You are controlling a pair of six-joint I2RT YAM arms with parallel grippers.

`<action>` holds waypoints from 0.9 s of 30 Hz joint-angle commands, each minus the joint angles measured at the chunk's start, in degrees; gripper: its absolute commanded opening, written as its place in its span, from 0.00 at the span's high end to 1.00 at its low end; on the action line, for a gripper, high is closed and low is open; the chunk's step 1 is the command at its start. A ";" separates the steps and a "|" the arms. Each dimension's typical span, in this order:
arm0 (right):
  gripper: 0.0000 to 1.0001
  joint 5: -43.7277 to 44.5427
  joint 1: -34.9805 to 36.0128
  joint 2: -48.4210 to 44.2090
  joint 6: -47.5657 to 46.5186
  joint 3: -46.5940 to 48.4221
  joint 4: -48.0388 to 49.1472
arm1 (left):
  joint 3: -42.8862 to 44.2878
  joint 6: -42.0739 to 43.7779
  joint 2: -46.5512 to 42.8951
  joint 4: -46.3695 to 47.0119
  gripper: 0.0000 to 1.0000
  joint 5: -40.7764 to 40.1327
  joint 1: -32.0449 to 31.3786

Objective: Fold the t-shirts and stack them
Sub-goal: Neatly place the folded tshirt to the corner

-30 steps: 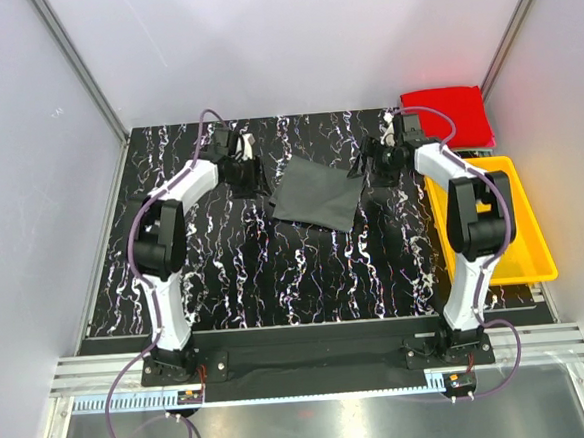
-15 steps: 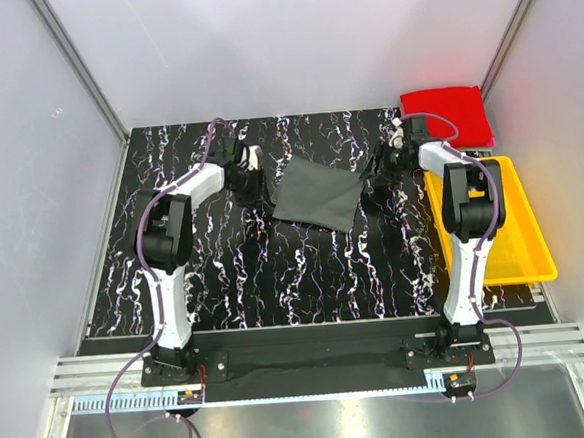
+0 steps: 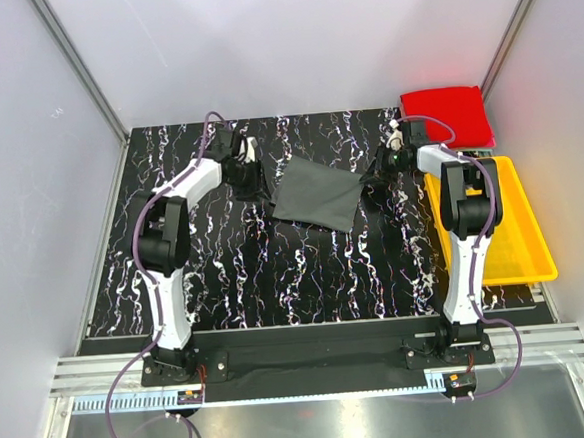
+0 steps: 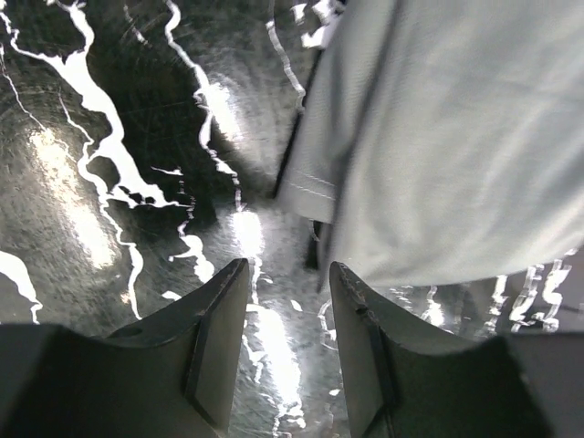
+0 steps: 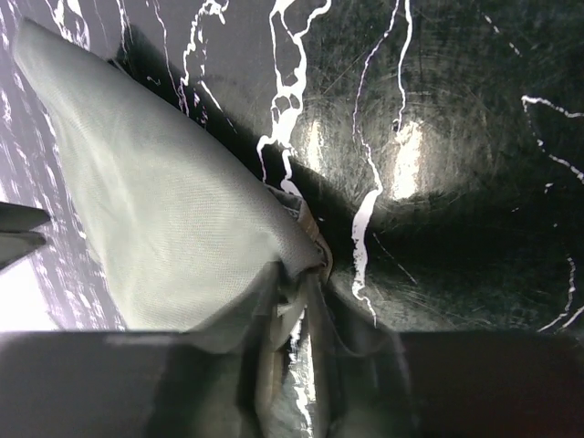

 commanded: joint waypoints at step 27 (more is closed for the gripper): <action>0.13 2.44 1.38 7.82 -4.26 12.98 -15.39 | -6.62 -7.51 3.59 13.79 0.57 8.92 -2.65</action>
